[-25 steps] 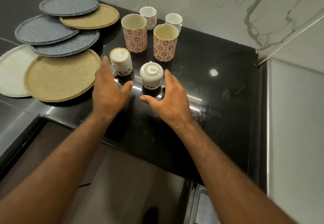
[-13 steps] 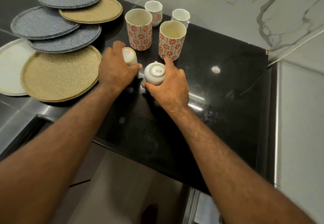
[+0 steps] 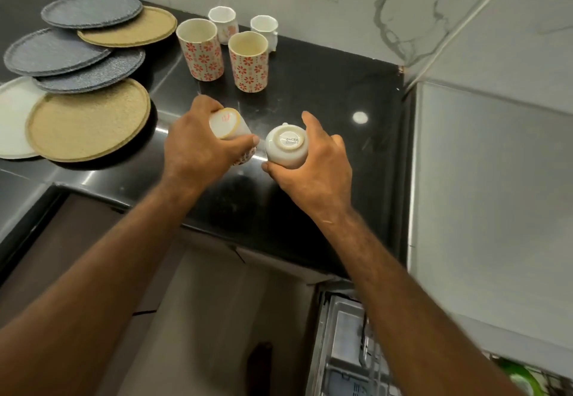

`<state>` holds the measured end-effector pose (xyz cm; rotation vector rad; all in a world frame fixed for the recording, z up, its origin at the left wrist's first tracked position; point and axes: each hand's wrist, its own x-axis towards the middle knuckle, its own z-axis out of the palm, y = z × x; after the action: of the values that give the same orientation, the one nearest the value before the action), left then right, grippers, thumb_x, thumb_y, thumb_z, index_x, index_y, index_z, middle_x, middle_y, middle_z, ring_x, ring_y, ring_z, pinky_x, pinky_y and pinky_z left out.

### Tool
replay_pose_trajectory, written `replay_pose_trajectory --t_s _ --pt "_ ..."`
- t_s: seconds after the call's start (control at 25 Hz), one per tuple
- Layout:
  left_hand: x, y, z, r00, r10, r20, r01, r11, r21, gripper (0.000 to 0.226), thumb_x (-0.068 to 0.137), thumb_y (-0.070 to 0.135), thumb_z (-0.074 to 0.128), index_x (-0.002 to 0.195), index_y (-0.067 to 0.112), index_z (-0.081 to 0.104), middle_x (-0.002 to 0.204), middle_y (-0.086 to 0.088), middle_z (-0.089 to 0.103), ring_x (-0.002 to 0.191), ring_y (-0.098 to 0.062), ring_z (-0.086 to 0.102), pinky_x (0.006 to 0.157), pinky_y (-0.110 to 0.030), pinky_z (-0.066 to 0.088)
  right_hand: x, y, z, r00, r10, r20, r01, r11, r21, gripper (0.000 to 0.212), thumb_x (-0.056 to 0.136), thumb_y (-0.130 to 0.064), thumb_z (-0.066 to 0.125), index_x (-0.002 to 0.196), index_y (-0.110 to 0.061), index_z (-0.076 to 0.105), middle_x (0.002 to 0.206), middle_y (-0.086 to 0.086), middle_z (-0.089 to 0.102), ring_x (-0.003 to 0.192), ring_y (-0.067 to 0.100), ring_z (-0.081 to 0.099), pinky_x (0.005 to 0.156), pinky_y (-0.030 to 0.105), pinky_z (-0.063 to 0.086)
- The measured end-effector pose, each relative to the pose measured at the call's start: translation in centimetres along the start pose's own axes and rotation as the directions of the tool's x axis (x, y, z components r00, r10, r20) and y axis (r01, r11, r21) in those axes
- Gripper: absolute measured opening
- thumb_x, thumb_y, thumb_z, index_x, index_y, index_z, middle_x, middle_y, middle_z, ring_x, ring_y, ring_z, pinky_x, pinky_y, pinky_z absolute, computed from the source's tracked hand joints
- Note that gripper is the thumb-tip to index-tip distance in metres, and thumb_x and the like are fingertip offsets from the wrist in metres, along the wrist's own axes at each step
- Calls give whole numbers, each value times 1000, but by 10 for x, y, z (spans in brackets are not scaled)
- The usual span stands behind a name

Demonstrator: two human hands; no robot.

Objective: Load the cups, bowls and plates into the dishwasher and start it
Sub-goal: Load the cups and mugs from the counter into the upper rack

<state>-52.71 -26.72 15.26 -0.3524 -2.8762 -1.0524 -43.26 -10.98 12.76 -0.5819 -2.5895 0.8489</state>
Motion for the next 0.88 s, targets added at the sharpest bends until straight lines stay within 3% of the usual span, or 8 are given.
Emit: replay_pose_trajectory --t_s 0.24,0.48,0.68,0.88 --pt "-107 61 11 989 110 98 -106 993 -41 71 67 60 85 118 21 55 101 3 62 90 -16 61 73 -34 55 -88 47 -86 999 16 -30 -16 1000 5 96 71 -59 80 150 -24 39 128 -6 63 111 15 51 84 29 48" --pt "-226 125 36 952 184 246 -167 982 -90 69 65 56 89 115 22 55 96 6 60 84 -13 58 63 -15 41 -186 111 -181 999 47 11 -47 999 14 97 69 -64 79 149 -27 37 130 -7 59 114 15 50 84 29 43" --pt "-309 156 75 878 277 390 -227 959 -170 64 63 54 90 109 26 55 93 13 63 83 -4 62 68 -23 50 -266 167 -233 994 97 41 -96 995 -31 95 70 -61 78 149 -33 33 127 -9 57 113 13 47 84 33 45" --pt "-358 159 131 807 280 520 -229 960 -160 65 59 58 90 108 33 54 94 16 64 86 -3 61 71 -26 52 -332 227 -241 976 206 67 -204 978 -30 86 67 -58 72 143 -37 38 122 -15 56 111 11 47 85 37 49"
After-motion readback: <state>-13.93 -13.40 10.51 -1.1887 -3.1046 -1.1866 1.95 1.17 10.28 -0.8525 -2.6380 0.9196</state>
